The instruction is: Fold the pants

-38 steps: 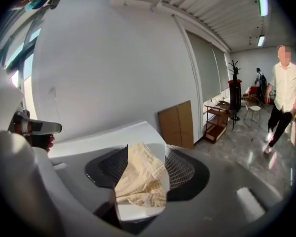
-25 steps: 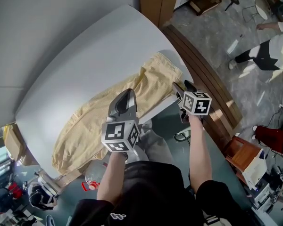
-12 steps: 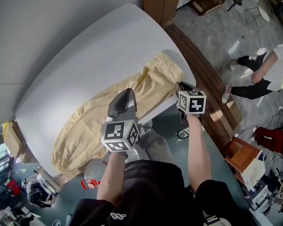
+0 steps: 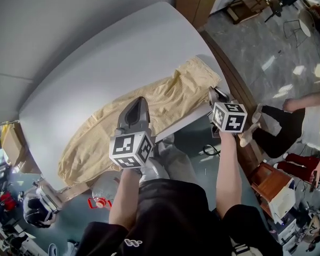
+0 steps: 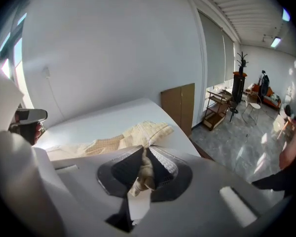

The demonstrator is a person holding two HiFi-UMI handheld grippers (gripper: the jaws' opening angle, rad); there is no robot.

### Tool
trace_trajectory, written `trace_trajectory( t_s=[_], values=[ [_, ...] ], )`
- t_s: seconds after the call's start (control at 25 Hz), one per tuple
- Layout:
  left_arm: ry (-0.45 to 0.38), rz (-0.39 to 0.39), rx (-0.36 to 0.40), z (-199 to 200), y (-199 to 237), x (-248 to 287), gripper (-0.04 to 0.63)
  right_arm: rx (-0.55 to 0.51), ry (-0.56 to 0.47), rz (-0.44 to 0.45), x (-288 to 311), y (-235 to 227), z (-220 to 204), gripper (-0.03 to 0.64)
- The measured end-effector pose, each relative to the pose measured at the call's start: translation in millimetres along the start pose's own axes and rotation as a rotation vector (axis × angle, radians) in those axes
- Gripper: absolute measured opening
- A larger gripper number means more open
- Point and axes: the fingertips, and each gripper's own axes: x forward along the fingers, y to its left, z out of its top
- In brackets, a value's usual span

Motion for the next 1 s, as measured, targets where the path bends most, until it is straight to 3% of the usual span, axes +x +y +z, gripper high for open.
trace_trajectory(
  t_s=[0.32, 0.64, 1.0],
  values=[
    [-0.062, 0.058, -0.027, 14, 34, -53, 0.006, -0.114, -0.092, 0.059, -23, 63, 39, 0.038],
    [-0.126, 0.159, -0.076, 24, 90, -115, 0.006, -0.211, -0.148, 0.179, -36, 159, 67, 0.038],
    [-0.183, 0.259, -0.122, 24, 146, -180, 0.006, -0.483, -0.149, 0.323, -44, 287, 41, 0.038]
  ],
)
